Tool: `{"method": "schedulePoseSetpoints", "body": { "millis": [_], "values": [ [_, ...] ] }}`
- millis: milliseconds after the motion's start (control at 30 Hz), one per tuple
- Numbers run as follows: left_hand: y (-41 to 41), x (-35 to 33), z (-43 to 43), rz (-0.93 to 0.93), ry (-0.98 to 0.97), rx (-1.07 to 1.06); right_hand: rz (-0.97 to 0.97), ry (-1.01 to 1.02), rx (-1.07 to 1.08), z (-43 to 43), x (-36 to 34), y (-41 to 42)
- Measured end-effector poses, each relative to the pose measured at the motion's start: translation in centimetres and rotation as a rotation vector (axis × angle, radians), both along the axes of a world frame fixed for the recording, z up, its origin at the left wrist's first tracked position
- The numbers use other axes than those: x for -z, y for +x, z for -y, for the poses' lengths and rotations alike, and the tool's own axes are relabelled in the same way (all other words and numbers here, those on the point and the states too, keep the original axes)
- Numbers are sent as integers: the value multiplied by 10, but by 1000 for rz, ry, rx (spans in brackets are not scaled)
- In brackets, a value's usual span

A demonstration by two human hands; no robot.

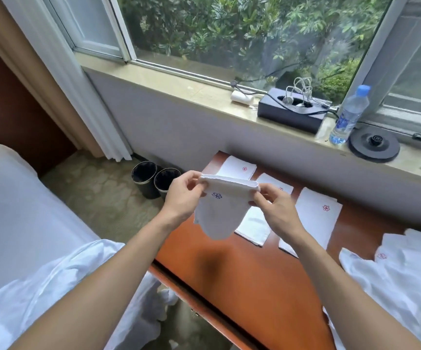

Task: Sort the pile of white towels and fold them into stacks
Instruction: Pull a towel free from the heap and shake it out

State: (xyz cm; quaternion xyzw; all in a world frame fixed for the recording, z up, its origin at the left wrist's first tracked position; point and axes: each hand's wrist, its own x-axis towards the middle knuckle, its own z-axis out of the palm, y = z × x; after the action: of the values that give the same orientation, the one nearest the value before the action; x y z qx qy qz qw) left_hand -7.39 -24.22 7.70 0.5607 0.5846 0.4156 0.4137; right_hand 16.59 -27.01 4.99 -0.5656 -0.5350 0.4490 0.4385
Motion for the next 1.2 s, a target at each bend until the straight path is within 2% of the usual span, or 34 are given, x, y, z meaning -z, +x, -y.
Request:
{"method": "schedulePoseSetpoints", "body": {
  "millis": [233, 467, 633, 867, 1200],
  "values": [
    [-5, 8, -74, 41, -51, 40, -56, -27, 47, -59, 12, -8],
    [-28, 26, -143, 41, -65, 123, 67, -19, 117, -101, 24, -32],
    [-51, 39, -182, 3, -52, 263, 125, -27, 234, -113, 27, -61],
    [-70, 44, -201, 49, -74, 380, 174, -65, 318, -111, 22, -84],
    [-56, 47, -209, 23, -75, 384, 146, -53, 315, -117, 33, -70]
  ]
}}
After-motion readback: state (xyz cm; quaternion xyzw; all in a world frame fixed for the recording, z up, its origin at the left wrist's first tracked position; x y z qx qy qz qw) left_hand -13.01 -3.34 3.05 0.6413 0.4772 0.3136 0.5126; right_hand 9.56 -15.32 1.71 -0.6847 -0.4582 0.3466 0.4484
